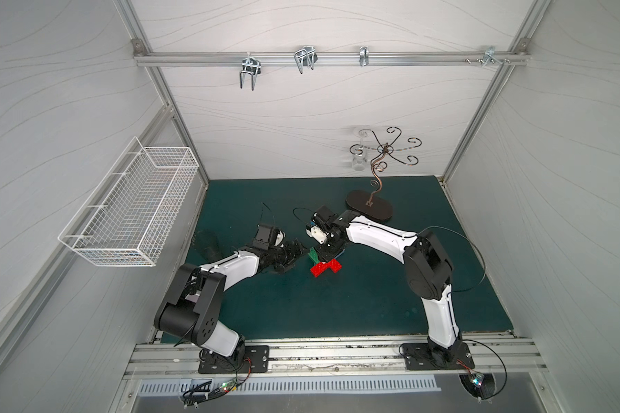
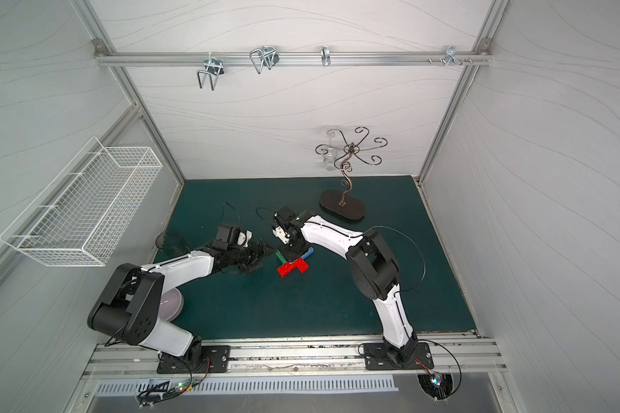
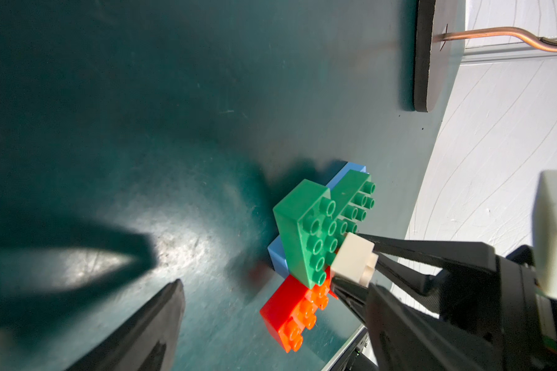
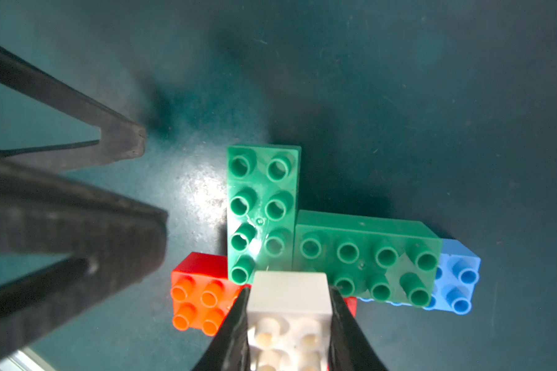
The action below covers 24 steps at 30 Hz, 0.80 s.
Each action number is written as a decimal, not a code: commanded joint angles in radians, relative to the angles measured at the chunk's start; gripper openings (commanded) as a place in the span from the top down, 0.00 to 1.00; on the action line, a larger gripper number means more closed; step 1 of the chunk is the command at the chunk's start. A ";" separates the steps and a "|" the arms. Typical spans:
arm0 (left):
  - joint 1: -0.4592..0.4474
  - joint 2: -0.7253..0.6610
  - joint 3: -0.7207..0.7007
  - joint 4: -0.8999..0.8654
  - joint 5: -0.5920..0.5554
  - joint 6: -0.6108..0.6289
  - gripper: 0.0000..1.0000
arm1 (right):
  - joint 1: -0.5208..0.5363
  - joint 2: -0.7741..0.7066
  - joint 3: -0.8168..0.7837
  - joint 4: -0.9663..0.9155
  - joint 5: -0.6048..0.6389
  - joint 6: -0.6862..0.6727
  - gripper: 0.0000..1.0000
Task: Assemble a small pinwheel with lego
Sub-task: Assemble the lego brick with the lego brick.
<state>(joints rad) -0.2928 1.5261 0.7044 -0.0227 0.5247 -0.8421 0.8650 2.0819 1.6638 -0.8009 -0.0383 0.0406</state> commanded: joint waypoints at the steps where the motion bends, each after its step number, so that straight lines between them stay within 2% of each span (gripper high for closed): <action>1: 0.000 0.014 0.018 0.038 0.018 0.004 0.07 | 0.039 0.128 -0.029 -0.056 0.019 -0.027 0.76; 10: 0.000 0.016 0.023 0.025 0.025 0.010 0.07 | 0.058 0.208 -0.018 -0.080 0.002 -0.006 0.76; 15: 0.000 0.014 0.018 0.004 0.001 0.012 0.08 | 0.033 0.291 0.061 -0.189 -0.004 -0.053 0.72; 24: 0.000 0.008 0.021 0.001 -0.002 0.013 0.08 | 0.023 0.185 0.101 -0.149 -0.035 -0.034 0.65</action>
<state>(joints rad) -0.2928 1.5291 0.7044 -0.0208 0.5339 -0.8417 0.8841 2.1723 1.8111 -0.8997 -0.0479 0.0086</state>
